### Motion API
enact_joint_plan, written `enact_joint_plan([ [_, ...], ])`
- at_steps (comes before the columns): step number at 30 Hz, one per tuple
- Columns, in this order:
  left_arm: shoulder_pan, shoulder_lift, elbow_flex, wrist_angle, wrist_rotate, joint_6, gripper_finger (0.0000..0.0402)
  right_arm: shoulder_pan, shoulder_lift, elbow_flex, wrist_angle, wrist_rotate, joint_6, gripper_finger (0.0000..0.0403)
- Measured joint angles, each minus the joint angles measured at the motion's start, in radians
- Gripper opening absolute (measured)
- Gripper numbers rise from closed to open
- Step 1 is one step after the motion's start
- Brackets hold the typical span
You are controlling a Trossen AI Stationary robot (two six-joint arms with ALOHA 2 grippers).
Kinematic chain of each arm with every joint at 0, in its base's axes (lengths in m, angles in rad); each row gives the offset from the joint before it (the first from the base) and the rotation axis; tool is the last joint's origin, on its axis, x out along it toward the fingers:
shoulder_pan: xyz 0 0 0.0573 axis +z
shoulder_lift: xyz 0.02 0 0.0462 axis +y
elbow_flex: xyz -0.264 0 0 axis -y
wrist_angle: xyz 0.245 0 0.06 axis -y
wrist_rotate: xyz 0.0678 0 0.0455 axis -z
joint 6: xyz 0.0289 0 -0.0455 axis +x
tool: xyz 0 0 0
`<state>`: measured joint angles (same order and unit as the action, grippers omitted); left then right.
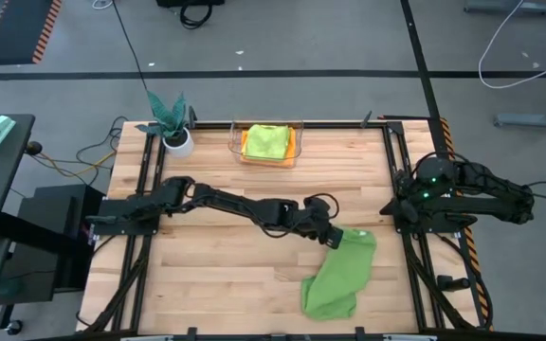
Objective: Fold microfiber towels
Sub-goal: Fold the green towel
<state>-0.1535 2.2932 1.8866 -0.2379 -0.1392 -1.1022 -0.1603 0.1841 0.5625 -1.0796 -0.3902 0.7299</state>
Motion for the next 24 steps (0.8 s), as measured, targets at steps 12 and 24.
enact_joint_plan([
  [12, 0.003, -0.164, 0.0, -0.104, -0.144, 0.112, 0.0005, 0.0, 0.025, 0.0, 0.019, 0.012, -0.046, 0.0009],
  [24, 0.034, -0.346, 0.0, -0.106, -0.219, 0.243, 0.0005, 0.0, 0.138, 0.0, 0.224, 0.024, -0.098, 0.0013],
])
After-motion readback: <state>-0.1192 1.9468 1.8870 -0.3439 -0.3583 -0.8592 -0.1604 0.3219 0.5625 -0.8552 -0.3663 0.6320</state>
